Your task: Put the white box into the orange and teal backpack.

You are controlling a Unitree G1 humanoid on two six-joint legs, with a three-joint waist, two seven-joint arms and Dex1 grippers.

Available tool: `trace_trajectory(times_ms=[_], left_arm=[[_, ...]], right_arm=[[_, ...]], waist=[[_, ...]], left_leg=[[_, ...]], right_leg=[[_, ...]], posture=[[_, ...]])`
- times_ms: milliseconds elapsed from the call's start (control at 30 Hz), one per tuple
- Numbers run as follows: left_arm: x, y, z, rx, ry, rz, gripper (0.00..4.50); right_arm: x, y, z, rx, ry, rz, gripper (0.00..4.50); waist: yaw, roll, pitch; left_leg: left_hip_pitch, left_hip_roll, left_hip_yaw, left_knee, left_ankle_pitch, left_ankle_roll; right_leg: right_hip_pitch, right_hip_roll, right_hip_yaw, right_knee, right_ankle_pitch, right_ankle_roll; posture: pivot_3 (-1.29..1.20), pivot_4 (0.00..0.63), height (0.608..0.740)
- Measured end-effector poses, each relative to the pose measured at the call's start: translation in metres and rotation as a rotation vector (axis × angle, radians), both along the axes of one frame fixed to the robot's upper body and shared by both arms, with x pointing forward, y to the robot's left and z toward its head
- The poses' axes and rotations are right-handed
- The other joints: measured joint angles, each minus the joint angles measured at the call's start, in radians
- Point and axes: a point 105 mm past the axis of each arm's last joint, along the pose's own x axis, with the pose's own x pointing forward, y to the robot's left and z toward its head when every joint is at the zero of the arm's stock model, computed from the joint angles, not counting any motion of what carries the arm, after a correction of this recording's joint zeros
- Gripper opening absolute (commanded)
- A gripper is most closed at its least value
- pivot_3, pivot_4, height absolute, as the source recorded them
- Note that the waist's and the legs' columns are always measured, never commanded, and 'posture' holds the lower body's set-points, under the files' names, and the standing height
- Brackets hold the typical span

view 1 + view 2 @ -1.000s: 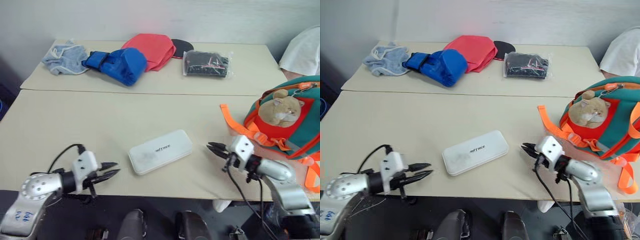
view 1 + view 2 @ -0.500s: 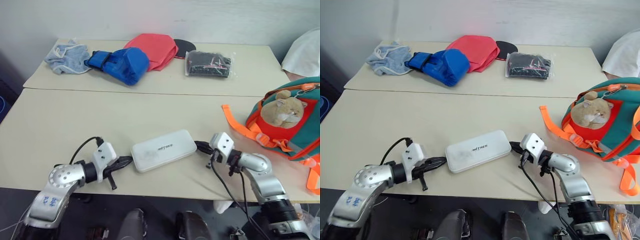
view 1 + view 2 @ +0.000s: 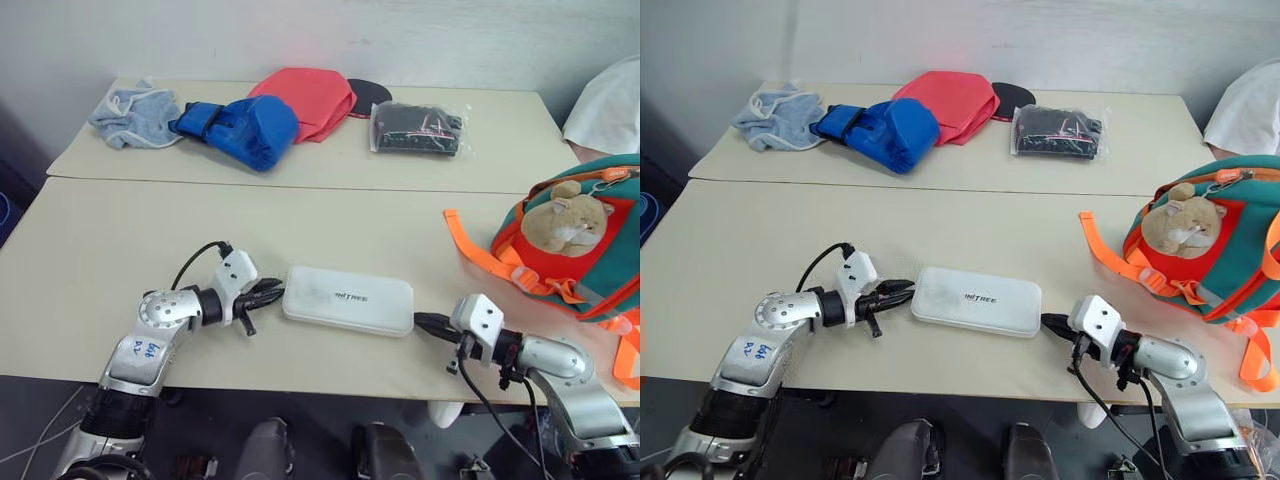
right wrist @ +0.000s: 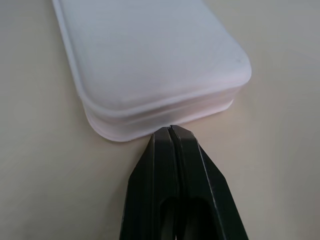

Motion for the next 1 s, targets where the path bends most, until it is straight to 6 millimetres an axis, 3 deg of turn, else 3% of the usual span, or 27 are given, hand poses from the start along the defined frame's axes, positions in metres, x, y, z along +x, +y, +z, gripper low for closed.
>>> trace_trajectory(times_ms=[200, 300, 333, 500, 833, 933, 1000], left_arm=[[-0.008, 0.031, 0.019, -0.187, 0.51, 0.012, 3.53], [0.0, 0.034, 0.03, -0.289, 0.714, 0.062, 4.43], [0.004, 0.031, 0.034, -0.332, 0.791, 0.073, 4.48], [0.018, 0.005, 0.038, -0.352, 1.015, 0.103, 4.48], [0.026, -0.042, 0.032, -0.39, 1.107, 0.049, 4.48], [0.023, -0.056, 0.03, -0.394, 1.125, 0.009, 3.99], [0.021, -0.058, 0.026, -0.391, 1.145, 0.005, 3.38]], right_arm=[[-0.002, -0.016, 0.005, -0.039, 0.003, -0.034, 0.0], [-0.001, -0.016, 0.008, -0.043, -0.001, -0.029, 0.0], [-0.001, -0.016, 0.009, -0.043, -0.002, -0.027, 0.0], [0.003, -0.011, 0.015, -0.045, -0.014, -0.005, 0.0], [0.014, 0.01, 0.015, -0.047, -0.017, 0.059, 0.0], [0.016, 0.013, 0.009, -0.046, -0.001, 0.066, 0.0], [0.018, 0.012, 0.008, -0.051, -0.004, 0.061, 0.0]], waist=[[-0.002, 0.0, 0.0], [0.0, 0.0, 0.0], [0.002, 0.0, 0.0], [0.0, -0.001, 0.0], [0.006, -0.001, 0.0], [0.019, -0.001, 0.0], [0.019, -0.001, 0.0]], left_leg=[[0.001, 0.0, -0.001, 0.0, 0.001, -0.002], [0.0, -0.001, -0.002, 0.0, 0.002, -0.001], [-0.001, -0.002, -0.002, 0.0, 0.002, -0.001], [-0.002, -0.003, -0.002, 0.001, 0.002, 0.001], [-0.001, -0.004, -0.003, 0.003, 0.004, 0.0], [-0.001, -0.004, -0.003, 0.004, 0.004, 0.0], [-0.001, -0.004, -0.003, 0.003, 0.004, 0.0]], right_leg=[[-0.001, 0.002, 0.0, 0.0, 0.0, 0.0], [-0.001, 0.004, 0.0, 0.001, -0.001, 0.0], [-0.001, 0.004, 0.001, 0.002, -0.001, 0.0], [-0.001, 0.003, 0.001, 0.003, -0.001, 0.001], [0.0, 0.002, 0.001, 0.002, -0.001, 0.001], [0.0, 0.002, 0.001, 0.002, -0.001, 0.001], [0.0, 0.002, 0.001, 0.002, -0.001, 0.001]], posture=[[0.0, 0.15, 0.74], [0.0, 0.15, 0.74], [0.0, 0.15, 0.74], [0.0, 0.15, 0.74], [0.0, 0.15, 0.74], [0.0, 0.15, 0.74], [0.0, 0.15, 0.74]])
